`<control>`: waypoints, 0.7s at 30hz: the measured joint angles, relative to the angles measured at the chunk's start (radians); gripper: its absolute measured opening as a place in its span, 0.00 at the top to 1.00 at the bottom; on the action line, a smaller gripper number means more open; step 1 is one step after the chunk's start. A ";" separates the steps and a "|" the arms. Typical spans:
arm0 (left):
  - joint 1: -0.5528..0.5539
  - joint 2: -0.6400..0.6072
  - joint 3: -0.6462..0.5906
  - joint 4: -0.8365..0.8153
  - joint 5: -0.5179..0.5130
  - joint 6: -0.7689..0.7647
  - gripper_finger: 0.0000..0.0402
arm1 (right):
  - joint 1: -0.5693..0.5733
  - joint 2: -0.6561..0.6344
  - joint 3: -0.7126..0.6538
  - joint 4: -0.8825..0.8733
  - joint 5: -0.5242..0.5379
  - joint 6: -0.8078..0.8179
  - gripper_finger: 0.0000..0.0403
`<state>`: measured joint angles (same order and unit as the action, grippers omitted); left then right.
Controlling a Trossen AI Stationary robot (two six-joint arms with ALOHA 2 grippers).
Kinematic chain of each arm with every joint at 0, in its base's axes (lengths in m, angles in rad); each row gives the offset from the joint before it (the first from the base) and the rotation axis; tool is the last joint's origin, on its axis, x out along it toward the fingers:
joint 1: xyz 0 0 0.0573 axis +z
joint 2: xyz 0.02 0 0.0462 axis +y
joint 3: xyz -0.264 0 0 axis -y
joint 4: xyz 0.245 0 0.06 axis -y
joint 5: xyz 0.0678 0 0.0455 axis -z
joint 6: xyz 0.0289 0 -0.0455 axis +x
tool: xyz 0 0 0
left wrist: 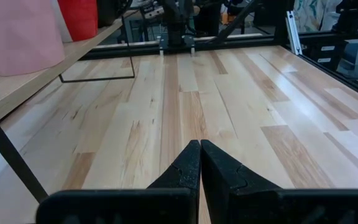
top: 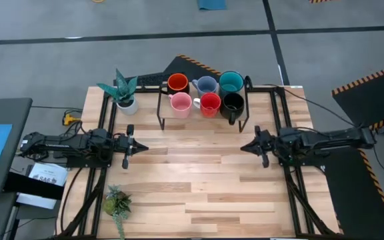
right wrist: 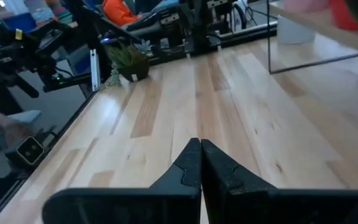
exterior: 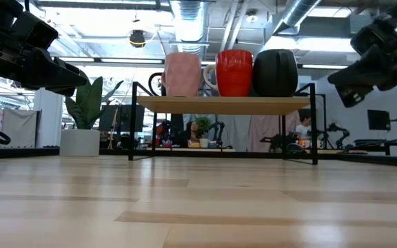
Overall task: Place coffee mugs
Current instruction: Return to Home Position
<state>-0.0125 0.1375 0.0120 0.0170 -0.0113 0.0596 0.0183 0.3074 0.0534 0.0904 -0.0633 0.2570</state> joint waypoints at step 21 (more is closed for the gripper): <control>0.000 0.000 0.000 0.000 0.000 0.000 1.00 | 0.157 -0.150 -0.046 -0.049 0.167 -0.207 0.90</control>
<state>-0.0128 0.1375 0.0120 0.0166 -0.0116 0.0597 0.1757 0.1577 0.0074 0.0410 0.1040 0.0501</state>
